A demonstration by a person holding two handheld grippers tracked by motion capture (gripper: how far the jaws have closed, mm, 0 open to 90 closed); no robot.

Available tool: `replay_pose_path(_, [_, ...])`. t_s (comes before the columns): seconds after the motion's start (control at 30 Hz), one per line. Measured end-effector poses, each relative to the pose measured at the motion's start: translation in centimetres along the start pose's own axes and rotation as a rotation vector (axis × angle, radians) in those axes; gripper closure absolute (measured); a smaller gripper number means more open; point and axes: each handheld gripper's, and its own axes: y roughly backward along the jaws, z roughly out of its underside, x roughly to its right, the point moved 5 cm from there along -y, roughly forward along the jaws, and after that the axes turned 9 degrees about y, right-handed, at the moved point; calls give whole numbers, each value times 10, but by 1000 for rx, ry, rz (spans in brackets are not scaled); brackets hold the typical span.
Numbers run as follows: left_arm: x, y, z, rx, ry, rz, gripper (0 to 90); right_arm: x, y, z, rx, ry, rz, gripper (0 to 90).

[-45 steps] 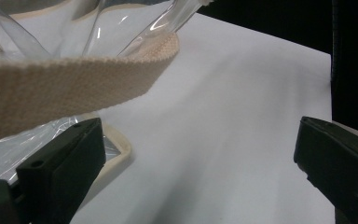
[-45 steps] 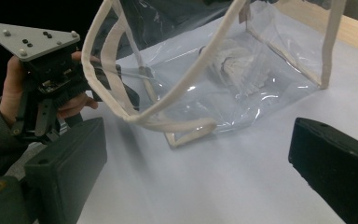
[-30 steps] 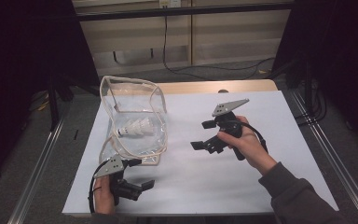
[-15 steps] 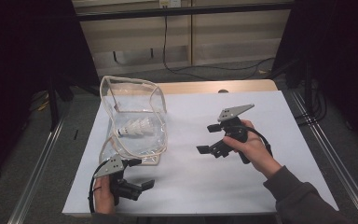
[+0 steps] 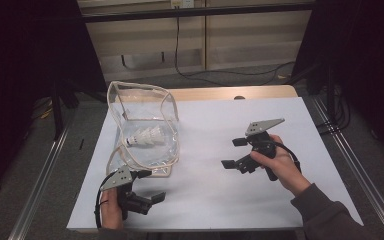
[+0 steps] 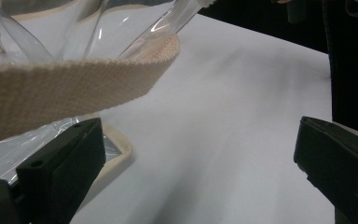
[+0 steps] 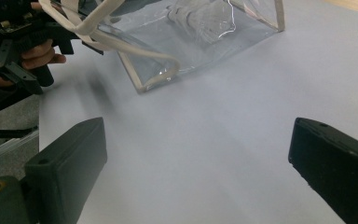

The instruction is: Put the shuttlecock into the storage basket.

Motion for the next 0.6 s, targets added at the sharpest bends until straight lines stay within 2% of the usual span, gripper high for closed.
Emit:
replay_pose_path(0.13, [0,-1,0,0,0,-1,22,2,5,5,12,-10,6,38])
replay_pose_path(0.27, [0,-1,0,-2,2,-1,22,3,7,13,-5,3,17,38])
replay_pose_path(0.6, [0,-1,0,0,3,2,22,8,15,29,6,-23,29,38])
